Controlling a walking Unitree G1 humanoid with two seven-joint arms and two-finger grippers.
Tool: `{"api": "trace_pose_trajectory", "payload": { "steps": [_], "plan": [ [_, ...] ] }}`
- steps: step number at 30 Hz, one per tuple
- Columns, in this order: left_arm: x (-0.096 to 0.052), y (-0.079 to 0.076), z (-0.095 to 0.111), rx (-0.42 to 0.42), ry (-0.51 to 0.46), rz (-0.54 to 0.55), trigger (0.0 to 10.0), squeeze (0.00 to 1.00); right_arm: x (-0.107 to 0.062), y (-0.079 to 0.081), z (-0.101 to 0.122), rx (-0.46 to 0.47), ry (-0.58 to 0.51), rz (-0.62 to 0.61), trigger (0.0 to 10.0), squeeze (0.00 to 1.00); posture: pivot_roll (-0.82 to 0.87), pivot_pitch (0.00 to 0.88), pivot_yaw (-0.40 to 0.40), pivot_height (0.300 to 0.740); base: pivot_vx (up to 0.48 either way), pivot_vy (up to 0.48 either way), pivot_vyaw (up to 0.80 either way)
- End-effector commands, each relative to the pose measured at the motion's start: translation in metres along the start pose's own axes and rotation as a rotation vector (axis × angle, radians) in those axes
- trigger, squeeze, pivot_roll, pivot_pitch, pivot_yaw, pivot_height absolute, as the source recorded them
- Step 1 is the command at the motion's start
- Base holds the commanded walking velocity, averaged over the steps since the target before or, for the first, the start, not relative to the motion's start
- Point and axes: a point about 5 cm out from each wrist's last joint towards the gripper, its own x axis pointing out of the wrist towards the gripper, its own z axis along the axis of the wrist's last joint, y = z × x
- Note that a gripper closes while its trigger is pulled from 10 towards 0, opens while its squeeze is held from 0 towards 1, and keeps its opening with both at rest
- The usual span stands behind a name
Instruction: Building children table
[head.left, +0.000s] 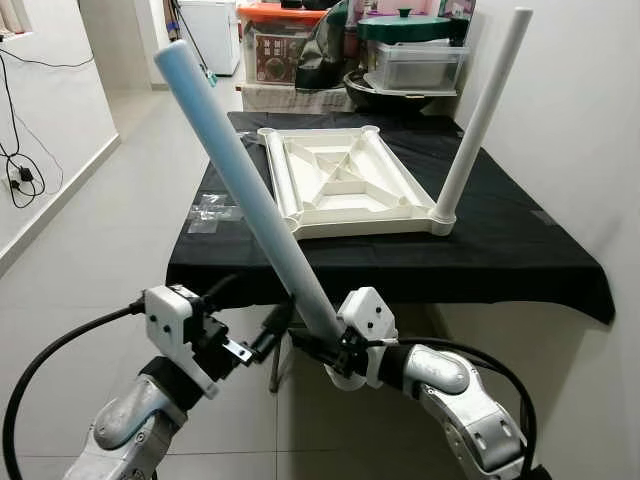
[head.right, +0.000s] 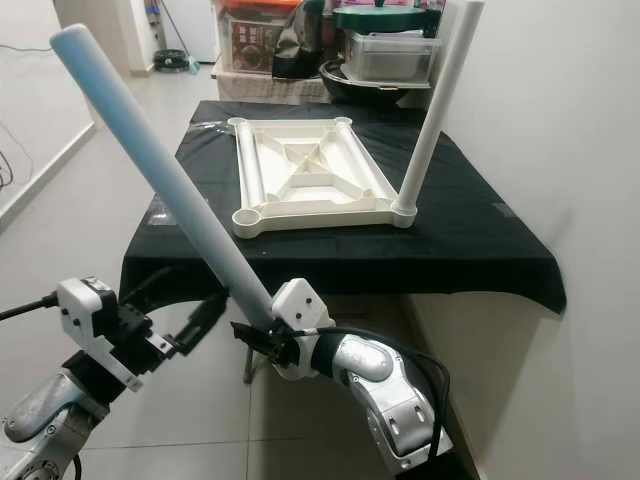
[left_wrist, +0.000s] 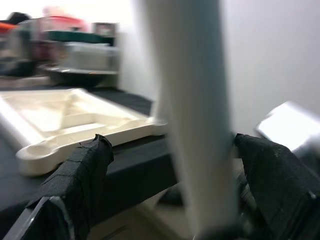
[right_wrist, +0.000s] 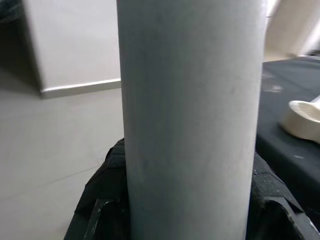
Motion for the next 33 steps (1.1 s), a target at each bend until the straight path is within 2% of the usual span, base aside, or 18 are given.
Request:
{"api": "trace_pose_trajectory", "payload": {
  "steps": [1, 6, 11, 12, 13, 14, 20, 32, 33],
  "plan": [
    [0.003, -0.005, 0.004, 0.001, 0.005, -0.068, 10.0, 0.0, 0.003, 0.004, 0.002, -0.016, -0.022, 0.036, 10.0, 0.0, -0.01, 0.0, -0.057, 0.74, 0.0, 0.0, 0.0],
    [0.005, -0.005, 0.005, 0.006, 0.005, -0.084, 10.0, 0.0, 0.004, 0.004, 0.003, -0.028, -0.027, 0.046, 10.0, 0.0, -0.01, 0.0, -0.056, 0.74, 0.0, 0.0, 0.0],
    [0.008, 0.002, 0.009, 0.023, -0.019, -0.059, 10.0, 0.0, 0.005, 0.007, 0.004, -0.048, -0.034, 0.084, 10.0, 0.0, -0.01, 0.0, -0.059, 0.74, 0.0, 0.0, 0.0],
    [0.009, 0.006, 0.012, 0.022, -0.045, -0.038, 3.5, 0.0, 0.005, 0.008, 0.004, -0.051, -0.031, 0.094, 10.0, 0.0, -0.01, 0.0, -0.059, 0.74, 0.0, 0.0, 0.0],
    [0.009, 0.006, 0.012, 0.022, -0.045, -0.038, 3.5, 0.0, 0.005, 0.008, 0.004, -0.051, -0.031, 0.094, 10.0, 0.0, -0.01, 0.0, -0.059, 0.74, 0.0, 0.0, 0.0],
    [0.01, 0.008, 0.014, 0.017, -0.067, -0.027, 0.0, 0.0, 0.004, 0.008, 0.003, -0.053, -0.029, 0.097, 10.0, 0.0, -0.02, 0.0, -0.06, 0.74, 0.0, 0.0, 0.0],
    [0.013, 0.013, 0.023, -0.035, -0.155, -0.006, 0.0, 0.0, 0.001, 0.009, 0.002, -0.066, -0.025, 0.114, 10.0, 0.0, -0.02, 0.0, -0.06, 0.74, 0.0, 0.0, 0.0],
    [0.023, 0.003, 0.021, -0.086, -0.145, -0.082, 0.0, 0.0, 0.001, 0.008, -0.001, -0.071, -0.016, 0.111, 10.0, 0.0, -0.03, 0.0, -0.057, 0.74, 0.0, 0.0, 0.0],
    [0.024, 0.002, 0.021, -0.097, -0.139, -0.092, 4.3, 0.0, 0.001, 0.008, -0.001, -0.071, -0.014, 0.108, 10.0, 0.0, -0.03, 0.0, -0.057, 0.74, 0.0, 0.0, 0.0]
  ]
}}
